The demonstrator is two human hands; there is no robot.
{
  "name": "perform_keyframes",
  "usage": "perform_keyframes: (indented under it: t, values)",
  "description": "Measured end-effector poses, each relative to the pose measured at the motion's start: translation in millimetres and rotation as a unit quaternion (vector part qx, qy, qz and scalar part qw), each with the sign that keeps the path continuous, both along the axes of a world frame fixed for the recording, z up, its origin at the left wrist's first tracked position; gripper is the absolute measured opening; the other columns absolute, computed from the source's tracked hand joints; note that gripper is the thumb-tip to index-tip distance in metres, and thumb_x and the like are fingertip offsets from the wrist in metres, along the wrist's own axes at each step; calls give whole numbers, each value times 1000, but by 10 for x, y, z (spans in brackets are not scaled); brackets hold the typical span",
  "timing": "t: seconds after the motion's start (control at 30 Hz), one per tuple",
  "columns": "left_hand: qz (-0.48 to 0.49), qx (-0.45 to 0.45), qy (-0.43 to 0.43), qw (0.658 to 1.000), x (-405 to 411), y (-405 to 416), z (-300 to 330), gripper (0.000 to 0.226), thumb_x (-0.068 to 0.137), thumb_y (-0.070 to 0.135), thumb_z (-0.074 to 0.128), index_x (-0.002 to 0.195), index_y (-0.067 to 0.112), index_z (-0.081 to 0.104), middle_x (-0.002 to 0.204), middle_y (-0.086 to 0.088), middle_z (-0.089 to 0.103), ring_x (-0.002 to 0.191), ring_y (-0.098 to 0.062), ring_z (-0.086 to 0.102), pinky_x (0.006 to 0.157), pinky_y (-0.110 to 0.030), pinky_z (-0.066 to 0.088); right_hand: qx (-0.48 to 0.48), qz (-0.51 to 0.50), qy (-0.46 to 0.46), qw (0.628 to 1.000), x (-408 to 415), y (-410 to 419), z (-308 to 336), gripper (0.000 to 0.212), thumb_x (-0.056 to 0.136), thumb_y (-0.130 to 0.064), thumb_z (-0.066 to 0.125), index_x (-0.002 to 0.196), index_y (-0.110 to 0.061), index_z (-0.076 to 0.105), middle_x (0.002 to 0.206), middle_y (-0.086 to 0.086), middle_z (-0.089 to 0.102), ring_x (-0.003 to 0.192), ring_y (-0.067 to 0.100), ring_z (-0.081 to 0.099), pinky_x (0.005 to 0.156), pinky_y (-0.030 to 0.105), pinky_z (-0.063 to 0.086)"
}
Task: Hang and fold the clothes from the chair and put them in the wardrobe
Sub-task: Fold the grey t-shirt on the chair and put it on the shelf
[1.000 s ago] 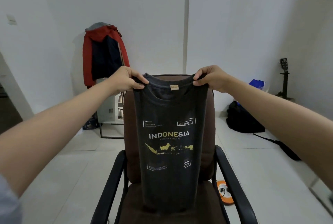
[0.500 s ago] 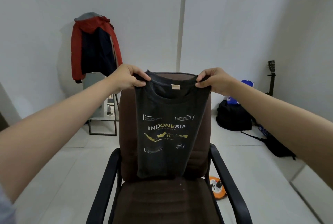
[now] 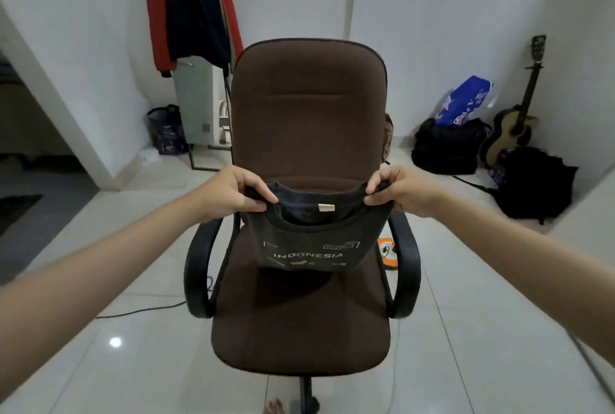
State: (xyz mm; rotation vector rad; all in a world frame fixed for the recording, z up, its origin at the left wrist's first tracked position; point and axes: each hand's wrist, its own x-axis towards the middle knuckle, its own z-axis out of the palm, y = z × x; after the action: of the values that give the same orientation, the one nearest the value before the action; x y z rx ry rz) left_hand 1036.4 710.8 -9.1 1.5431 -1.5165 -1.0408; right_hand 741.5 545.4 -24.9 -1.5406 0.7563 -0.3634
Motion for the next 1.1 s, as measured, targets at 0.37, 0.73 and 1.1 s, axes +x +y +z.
perform_keyframes:
  t: [0.37,0.73,1.1]
  values:
    - [-51,155,23,986,-788,1268,-1295,26,74,-14,69,80,10,76,78,-3,74,76,-14,69,71,-22,55,111,29,88,990,-638,1267,-1274,24,75,22,62,69,-2,63,61,5,65,57,14,66,51,17,50]
    - [-37,209,14,977,-620,916,-1940,30,77,-13,66,81,16,75,82,5,73,80,-8,69,71,-17,52,138,33,156,977,-399,1037,-1940,24,76,17,65,71,-7,68,72,3,68,74,17,68,66,21,54]
    - [63,205,-78,974,398,-736,-2801,25,76,-7,70,86,15,72,88,3,68,82,-2,62,81,-18,46,151,-56,214,964,592,-483,-2645,20,76,12,68,75,-8,67,82,12,64,78,22,63,73,29,54]
